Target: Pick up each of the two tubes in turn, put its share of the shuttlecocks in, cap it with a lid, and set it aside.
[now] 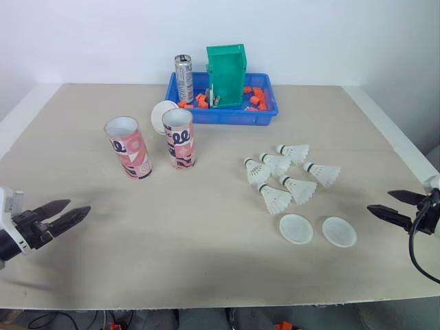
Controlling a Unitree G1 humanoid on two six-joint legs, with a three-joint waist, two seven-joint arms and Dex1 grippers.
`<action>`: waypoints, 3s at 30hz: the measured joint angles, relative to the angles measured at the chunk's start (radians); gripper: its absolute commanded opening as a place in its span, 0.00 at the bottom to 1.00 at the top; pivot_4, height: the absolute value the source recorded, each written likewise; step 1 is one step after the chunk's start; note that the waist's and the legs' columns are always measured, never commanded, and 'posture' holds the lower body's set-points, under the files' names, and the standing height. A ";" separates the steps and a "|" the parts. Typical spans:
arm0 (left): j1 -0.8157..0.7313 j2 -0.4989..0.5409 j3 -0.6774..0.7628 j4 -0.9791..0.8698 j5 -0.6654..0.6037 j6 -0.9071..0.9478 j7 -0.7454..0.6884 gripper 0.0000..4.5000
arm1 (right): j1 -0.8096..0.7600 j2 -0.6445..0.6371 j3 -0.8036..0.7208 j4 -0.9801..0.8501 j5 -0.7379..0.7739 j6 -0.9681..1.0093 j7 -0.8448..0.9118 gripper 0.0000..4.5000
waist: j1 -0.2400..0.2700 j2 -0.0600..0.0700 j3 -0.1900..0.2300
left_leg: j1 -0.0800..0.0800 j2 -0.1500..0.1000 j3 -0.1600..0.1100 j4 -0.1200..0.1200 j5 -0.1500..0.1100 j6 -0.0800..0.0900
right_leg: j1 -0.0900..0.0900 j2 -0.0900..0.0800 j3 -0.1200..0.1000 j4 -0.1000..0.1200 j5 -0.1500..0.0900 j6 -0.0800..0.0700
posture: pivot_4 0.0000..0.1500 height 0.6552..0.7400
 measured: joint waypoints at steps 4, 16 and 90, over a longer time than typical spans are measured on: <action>0.000 0.000 0.000 0.000 0.000 -0.001 0.000 1.00 | 0.000 0.000 0.000 -0.013 0.002 0.009 -0.004 0.98 | 0.000 0.000 0.000 | 0.000 0.000 0.000 0.000 0.000 0.000 | 0.000 0.000 0.000 0.000 0.000 0.000 | 1.00 0.95; -0.081 -0.079 0.003 0.115 0.085 -0.304 -0.001 1.00 | 0.008 0.046 -0.007 -0.213 0.067 0.078 -0.037 0.98 | 0.003 0.001 -0.001 | 0.000 0.000 0.000 0.000 0.000 0.000 | 0.001 0.001 0.000 0.000 0.001 0.000 | 1.00 0.95; -0.977 -0.343 -0.383 1.216 0.509 -0.987 -0.022 0.82 | 0.051 0.359 0.279 -1.393 0.342 0.486 -0.497 1.00 | 0.052 0.000 -0.001 | -0.011 0.001 -0.011 0.006 0.001 0.001 | -0.001 0.006 -0.004 0.002 0.004 0.009 | 1.00 0.95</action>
